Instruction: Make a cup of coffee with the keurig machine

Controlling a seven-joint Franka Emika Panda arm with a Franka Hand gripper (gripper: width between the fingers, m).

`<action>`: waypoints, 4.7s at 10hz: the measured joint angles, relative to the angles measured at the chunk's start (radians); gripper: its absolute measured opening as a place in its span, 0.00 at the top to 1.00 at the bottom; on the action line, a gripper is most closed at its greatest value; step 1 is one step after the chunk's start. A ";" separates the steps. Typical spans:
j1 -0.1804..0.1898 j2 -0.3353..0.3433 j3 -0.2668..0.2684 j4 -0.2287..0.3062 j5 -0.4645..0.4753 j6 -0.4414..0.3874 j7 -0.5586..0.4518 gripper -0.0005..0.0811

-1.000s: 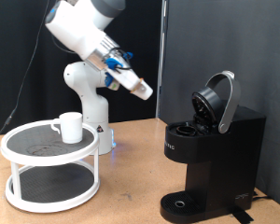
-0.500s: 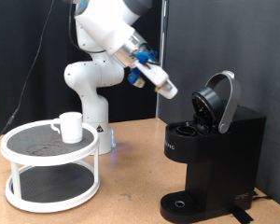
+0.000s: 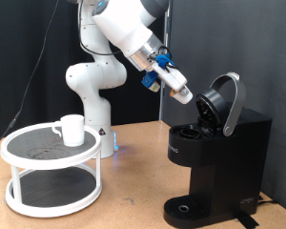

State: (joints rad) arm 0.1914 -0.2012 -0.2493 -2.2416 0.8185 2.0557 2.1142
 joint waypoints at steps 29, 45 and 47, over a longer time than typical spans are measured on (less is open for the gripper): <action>-0.008 0.065 0.110 -0.087 0.053 0.131 -0.025 0.09; -0.011 0.021 0.111 -0.132 0.009 0.140 0.026 0.09; -0.013 0.010 0.102 -0.132 0.012 0.132 0.026 0.09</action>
State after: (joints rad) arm 0.1785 -0.1913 -0.1473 -2.3733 0.8309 2.1875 2.1400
